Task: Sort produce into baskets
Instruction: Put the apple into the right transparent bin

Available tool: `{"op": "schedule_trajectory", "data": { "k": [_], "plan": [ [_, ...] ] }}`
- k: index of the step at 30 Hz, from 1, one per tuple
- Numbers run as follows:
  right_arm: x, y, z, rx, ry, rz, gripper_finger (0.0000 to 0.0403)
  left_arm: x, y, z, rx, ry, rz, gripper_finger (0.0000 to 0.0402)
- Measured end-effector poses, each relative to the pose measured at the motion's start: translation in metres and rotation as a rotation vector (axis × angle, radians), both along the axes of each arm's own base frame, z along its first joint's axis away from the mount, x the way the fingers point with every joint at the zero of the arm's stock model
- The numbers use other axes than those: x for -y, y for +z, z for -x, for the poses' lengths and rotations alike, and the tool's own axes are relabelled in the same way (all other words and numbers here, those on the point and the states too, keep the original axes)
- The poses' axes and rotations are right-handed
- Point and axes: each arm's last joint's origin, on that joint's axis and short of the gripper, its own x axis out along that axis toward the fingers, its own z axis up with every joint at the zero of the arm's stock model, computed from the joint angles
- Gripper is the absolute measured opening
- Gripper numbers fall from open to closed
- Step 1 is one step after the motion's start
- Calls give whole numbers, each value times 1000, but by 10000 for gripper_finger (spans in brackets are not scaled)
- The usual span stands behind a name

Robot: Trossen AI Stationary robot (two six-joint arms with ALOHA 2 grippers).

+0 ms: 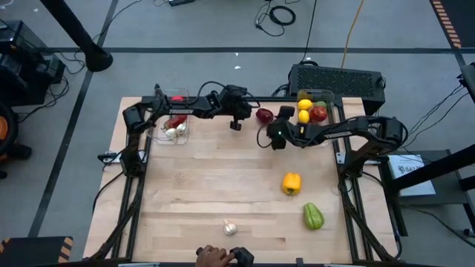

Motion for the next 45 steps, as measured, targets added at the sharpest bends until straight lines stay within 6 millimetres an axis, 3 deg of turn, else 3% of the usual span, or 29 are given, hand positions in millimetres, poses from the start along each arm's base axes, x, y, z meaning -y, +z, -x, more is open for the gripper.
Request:
{"op": "schedule_trajectory", "data": {
  "k": [7, 22, 45],
  "plan": [
    [18, -10, 5, -19, -8, -59, 187, 0, 0, 0, -1, -3, -1, 105],
    [28, -17, 5, -29, -28, -49, 145, -5, -18, -9, 19, -36, -50, 105],
    [41, -27, 5, 9, -21, -105, 87, 23, -15, -24, 44, -102, -74, 105]
  ]
}}
